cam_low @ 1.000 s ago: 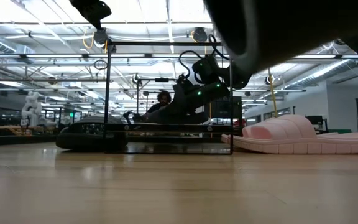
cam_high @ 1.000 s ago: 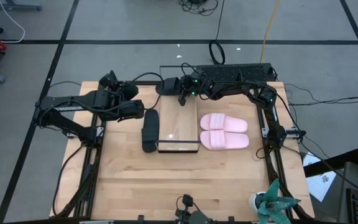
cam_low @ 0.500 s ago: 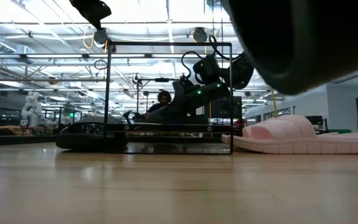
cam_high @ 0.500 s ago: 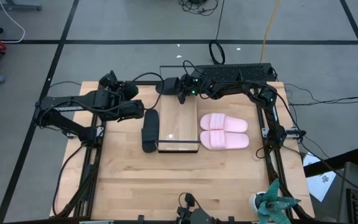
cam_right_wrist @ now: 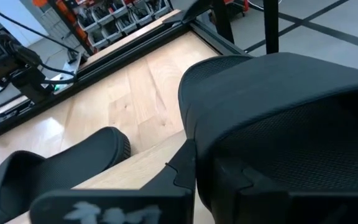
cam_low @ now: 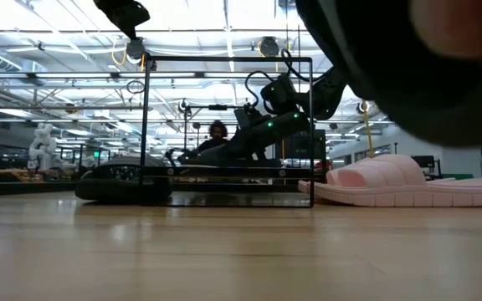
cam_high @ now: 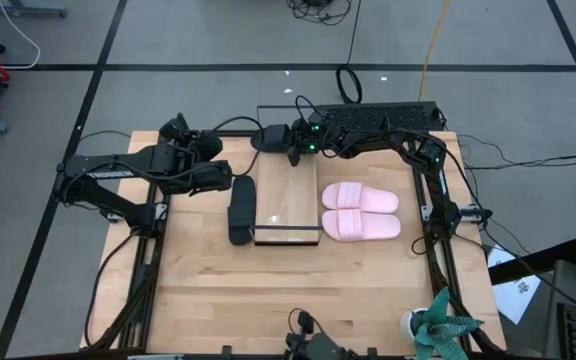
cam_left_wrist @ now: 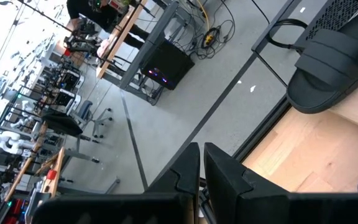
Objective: Pick and place slides into the shelf
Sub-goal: Put the left black slide on the shelf
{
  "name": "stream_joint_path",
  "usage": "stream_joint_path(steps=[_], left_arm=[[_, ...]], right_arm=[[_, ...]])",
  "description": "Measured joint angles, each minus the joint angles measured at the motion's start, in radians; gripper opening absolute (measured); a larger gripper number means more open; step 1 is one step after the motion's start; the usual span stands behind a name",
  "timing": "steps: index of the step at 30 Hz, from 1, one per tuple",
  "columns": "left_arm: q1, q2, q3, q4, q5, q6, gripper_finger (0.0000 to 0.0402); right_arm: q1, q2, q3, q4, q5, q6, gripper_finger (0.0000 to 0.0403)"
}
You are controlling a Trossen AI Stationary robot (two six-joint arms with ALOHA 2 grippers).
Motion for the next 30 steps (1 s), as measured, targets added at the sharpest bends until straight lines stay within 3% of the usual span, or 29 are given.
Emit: stream_joint_path(steps=[5, 18, 30], left_arm=[[0.000, 0.000, 0.000, 0.000, 0.000, 0.000, 0.0031], [0.000, 0.000, 0.000, 0.000, 0.000, 0.000, 0.0031], [0.000, 0.000, 0.000, 0.000, 0.000, 0.000, 0.0031]], right_arm=[[-0.002, 0.000, 0.000, 0.000, -0.047, 0.001, 0.0016], [-0.002, 0.000, -0.001, 0.000, -0.050, 0.000, 0.0022], [-0.001, 0.000, -0.001, -0.001, -0.049, -0.009, 0.0122]])
